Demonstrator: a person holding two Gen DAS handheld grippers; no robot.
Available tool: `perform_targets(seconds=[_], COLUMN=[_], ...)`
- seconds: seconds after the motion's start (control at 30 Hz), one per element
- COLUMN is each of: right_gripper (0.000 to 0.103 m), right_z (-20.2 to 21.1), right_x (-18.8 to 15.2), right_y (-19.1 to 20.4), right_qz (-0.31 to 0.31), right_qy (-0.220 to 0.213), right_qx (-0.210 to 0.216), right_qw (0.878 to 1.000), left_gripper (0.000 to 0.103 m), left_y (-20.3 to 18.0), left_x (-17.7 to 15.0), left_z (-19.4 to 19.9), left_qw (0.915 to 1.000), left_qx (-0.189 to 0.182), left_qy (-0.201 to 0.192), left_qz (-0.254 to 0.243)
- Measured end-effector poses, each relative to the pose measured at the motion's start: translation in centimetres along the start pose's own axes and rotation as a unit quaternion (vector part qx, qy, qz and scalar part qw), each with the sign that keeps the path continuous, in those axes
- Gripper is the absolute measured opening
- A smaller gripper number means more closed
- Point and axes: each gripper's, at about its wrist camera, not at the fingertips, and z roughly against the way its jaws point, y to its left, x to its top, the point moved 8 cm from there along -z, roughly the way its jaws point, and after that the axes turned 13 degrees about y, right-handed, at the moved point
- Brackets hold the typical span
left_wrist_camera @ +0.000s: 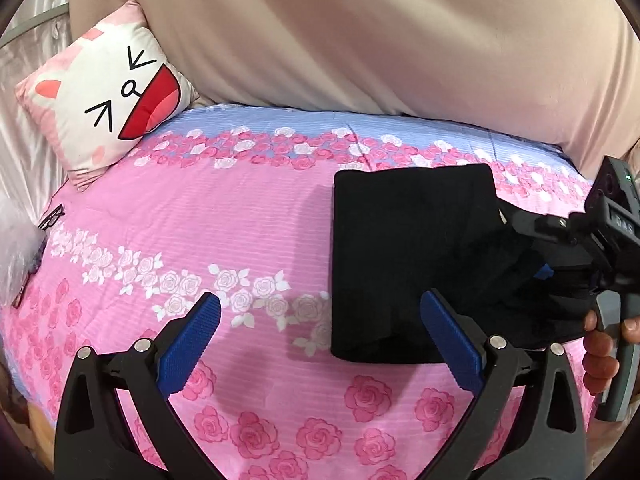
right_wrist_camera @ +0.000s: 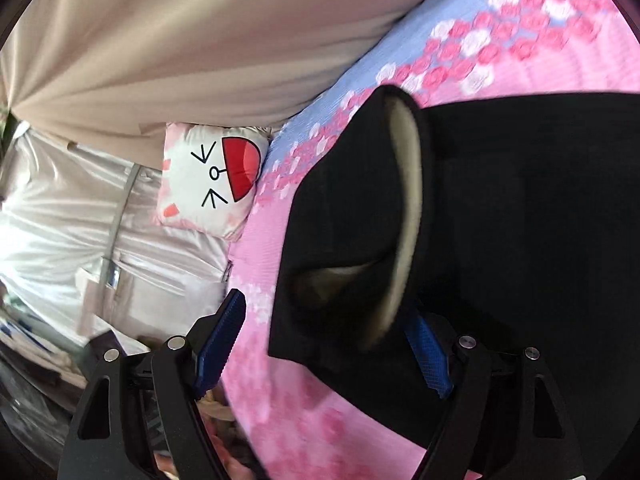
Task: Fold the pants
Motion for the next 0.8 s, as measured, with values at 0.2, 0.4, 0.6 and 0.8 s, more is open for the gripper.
perform_targets(seconds=[0.2,0.4,0.6,0.8], right_gripper=[0.019,0.018,0.022,0.03], right_z=[-1.0,12.9,21.3,21.5], right_x=[0.7,-1.2,-6.7,-8.4], right_y=[3.1,6.8,-9.0,-12.7], right_qz=[0.085,0.151,-0.016,-0.047], right_qy=[-0.033,-0.161,-0.204,-0.225], right_qx=[-0.08,-0.094,-0.192,-0.145], right_qw=[0.993,0.971,0.96,0.962], left_gripper=[0.098,0.098,0.098,0.098], left_y=[-0.5,-2.2,-7.4,-12.7], left_x=[0.5,1.3,0.3,-0.3], left_z=[-1.0,0.5,-2.0,-4.6], left_qw=[0.9999,0.9997,0.9975,0.9935], left_qx=[-0.007,-0.021,-0.048,-0.067], left_qy=[0.009,-0.01,0.028,0.064], left_qz=[0.004,-0.006,-0.044,-0.065])
